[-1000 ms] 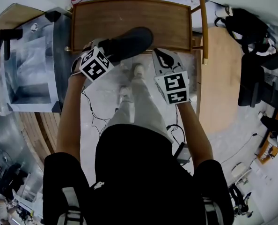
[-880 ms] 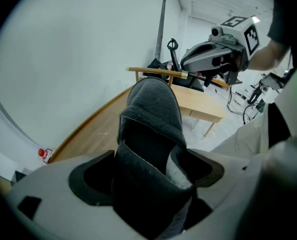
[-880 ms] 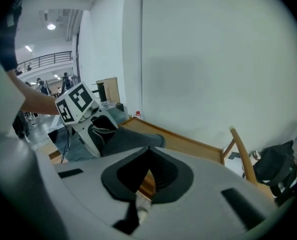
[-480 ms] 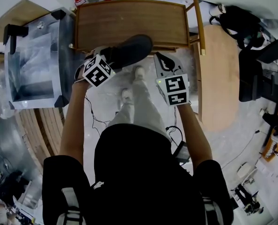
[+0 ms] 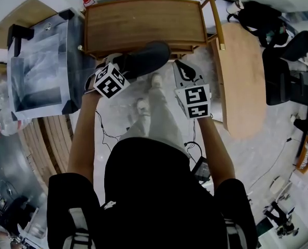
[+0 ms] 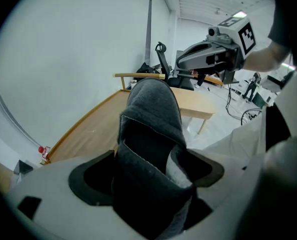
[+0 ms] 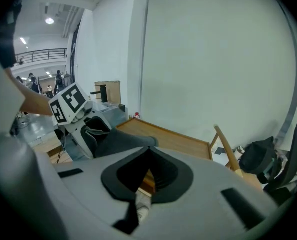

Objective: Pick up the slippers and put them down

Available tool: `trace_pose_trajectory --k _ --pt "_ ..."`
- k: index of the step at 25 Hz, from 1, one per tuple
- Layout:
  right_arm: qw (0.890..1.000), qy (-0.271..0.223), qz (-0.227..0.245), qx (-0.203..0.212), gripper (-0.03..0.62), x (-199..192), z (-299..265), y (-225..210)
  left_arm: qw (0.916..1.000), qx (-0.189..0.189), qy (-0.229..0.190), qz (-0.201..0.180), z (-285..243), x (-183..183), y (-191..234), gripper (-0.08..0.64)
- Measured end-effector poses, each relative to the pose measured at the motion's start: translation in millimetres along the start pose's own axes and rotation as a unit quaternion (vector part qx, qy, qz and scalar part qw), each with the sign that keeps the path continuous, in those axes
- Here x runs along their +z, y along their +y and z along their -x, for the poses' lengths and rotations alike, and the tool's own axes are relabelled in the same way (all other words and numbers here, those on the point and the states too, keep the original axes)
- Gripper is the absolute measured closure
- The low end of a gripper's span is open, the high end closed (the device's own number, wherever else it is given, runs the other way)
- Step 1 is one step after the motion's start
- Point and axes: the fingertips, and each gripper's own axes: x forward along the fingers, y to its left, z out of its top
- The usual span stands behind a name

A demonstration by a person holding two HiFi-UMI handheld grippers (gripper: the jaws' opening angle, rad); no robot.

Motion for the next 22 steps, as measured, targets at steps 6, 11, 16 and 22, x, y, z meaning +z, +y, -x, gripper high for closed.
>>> trace_pose_trajectory --k 6,11,16,22 --pt "1.000 0.004 -0.009 -0.021 0.592 -17.2 21.0 -3.0 0.9997 -0.014 0.003 -0.021 -9.0 2.8 -20.6 0.130" --pt "0.999 0.017 -0.023 -0.036 0.592 -38.0 36.7 -13.3 0.9988 -0.031 0.006 -0.038 -21.4 13.0 -37.4 0.130" --pt "0.998 0.028 -0.037 -0.043 0.592 -55.0 45.6 -21.8 0.9979 -0.044 0.010 -0.045 -35.3 21.7 -49.0 0.130" --pt "0.998 0.039 -0.041 -0.029 0.592 -72.6 56.2 -21.9 0.9976 -0.051 0.018 -0.043 -46.2 26.2 -68.4 0.130"
